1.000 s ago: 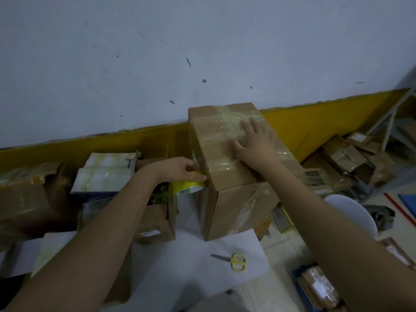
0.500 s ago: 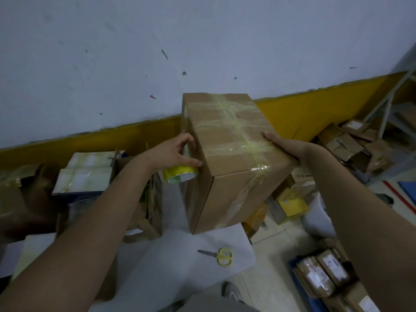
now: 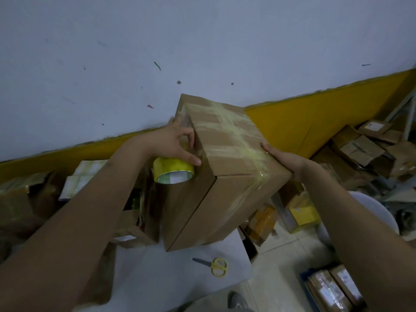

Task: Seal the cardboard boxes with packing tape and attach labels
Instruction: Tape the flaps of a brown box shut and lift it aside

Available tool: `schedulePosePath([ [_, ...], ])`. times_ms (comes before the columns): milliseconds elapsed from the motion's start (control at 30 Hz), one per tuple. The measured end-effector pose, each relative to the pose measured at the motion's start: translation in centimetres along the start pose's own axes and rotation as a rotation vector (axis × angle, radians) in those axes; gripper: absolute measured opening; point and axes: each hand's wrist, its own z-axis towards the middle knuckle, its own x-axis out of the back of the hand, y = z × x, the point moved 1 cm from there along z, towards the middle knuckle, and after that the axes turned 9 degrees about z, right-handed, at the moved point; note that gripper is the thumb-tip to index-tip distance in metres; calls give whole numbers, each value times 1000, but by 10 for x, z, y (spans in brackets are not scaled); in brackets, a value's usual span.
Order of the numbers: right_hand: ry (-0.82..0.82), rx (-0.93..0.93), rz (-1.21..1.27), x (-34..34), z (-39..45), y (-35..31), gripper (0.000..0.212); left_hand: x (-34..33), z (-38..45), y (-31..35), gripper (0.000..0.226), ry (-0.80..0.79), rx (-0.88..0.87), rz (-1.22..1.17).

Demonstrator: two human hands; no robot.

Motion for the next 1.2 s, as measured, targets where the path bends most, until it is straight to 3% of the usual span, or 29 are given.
schedulePosePath([
  [100,57,-10,11,6,17,13,106,8,16,19,51,-59,51,111],
  [300,254,190,-200,23,35,4,66,-7,36,54,41,119,51,-177],
  [433,330,282,-371,21,53,-1,56,-24,24,45,31,200,31,-383],
  [567,467,280,-513,24,61,0,44,-34,15,31,32,430,-9,-486],
  [667,533,240,-508,26,65,13,42,-48,13,32,56,361,-27,-495],
  [733,519,223,-479,22,64,18,52,-56,16,35,62,356,-21,-548],
  [867,299,256,-365,0,39,3,79,-68,33,50,69,389,8,-648],
  [967,165,301,-259,-12,22,-5,88,-77,49,66,60,379,3,-638],
  [1067,200,289,-229,-7,22,2,81,-87,66,77,62,305,8,-640],
  [1200,395,342,-492,6,35,20,57,-107,87,106,69,192,-37,-612],
])
